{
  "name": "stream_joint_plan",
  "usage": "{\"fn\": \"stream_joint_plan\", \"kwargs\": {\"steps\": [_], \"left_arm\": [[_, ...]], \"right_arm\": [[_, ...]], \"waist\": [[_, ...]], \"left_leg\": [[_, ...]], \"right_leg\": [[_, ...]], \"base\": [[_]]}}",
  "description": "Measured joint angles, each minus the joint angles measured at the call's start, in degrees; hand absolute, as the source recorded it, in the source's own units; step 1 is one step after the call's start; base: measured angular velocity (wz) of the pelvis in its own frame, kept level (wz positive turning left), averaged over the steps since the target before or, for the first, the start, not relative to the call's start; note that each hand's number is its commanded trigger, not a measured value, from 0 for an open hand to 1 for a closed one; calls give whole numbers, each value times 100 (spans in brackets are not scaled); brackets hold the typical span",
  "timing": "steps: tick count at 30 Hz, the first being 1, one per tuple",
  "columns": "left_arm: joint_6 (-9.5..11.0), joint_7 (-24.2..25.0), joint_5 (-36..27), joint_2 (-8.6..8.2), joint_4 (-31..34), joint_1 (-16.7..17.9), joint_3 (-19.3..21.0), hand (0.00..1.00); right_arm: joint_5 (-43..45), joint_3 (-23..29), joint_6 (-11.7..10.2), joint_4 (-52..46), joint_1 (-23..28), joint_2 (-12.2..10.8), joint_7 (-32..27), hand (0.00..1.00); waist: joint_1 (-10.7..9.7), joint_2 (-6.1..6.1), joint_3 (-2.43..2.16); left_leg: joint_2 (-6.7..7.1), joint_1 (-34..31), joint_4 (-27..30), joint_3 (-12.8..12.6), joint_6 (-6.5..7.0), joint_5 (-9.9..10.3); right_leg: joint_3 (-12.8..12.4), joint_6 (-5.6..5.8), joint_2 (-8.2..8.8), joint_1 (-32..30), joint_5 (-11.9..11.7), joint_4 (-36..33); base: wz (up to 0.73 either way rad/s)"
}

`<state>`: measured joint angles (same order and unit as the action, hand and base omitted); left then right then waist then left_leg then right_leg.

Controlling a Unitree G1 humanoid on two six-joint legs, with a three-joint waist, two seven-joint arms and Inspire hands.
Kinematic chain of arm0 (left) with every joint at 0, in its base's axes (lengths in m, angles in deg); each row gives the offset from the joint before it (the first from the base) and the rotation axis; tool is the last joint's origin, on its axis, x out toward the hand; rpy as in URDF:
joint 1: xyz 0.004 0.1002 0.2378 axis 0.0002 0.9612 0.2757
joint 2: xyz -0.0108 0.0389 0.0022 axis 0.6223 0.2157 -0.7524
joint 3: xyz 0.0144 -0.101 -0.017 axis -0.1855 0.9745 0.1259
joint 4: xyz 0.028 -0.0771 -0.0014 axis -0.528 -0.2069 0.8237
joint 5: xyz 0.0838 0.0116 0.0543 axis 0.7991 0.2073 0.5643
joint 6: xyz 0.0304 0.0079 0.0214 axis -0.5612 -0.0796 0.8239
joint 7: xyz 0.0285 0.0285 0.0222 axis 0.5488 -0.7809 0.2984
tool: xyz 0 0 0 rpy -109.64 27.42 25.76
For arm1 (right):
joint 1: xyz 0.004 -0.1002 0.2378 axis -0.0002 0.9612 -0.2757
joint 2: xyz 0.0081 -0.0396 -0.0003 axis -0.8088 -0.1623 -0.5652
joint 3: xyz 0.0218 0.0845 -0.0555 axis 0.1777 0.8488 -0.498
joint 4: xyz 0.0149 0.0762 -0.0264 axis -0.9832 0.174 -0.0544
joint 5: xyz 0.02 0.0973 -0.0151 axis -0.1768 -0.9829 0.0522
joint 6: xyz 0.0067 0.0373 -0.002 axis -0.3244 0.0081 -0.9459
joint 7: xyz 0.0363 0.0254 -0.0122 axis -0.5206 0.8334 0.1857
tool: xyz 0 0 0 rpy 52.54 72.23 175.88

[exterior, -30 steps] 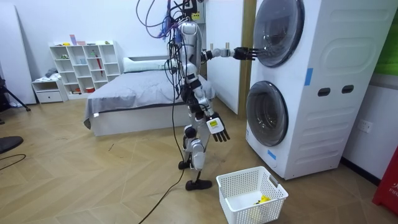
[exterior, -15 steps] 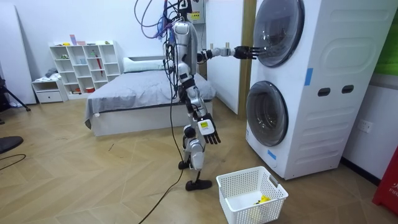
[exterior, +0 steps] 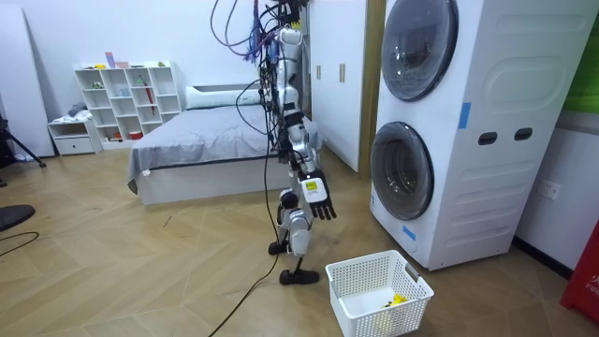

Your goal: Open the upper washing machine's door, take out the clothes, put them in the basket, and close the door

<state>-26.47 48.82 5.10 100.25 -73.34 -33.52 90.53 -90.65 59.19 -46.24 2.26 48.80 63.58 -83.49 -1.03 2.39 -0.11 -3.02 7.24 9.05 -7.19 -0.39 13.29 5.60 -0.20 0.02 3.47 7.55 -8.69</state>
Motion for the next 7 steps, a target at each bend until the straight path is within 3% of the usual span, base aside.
{"fn": "stream_joint_plan", "kwargs": {"steps": [1,2,4,7], "left_arm": [[20,-80,253,-42,-137,162,75,0],[19,-100,351,-92,-216,205,91,0],[14,-138,570,-363,-366,231,104,0],[5,-137,592,-578,-382,41,99,0]], "right_arm": [[-21,-7,-55,20,-58,-27,16,0],[-20,-16,-95,44,-90,-32,32,0],[-21,-115,-165,233,-251,-32,154,0],[-43,-292,-197,366,-281,-42,203,0]], "waist": [[25,-77,31],[32,-119,32],[36,-204,61],[41,-218,59]], "left_leg": [[-7,51,-1,3,7,26],[-7,53,-1,5,9,41],[16,64,21,36,24,75],[67,35,46,112,29,82]], "right_leg": [[36,3,0,67,2,3],[49,5,1,87,3,2],[84,29,26,135,28,3],[90,25,74,142,145,-9]], "base": [[13],[4],[4],[9]]}}
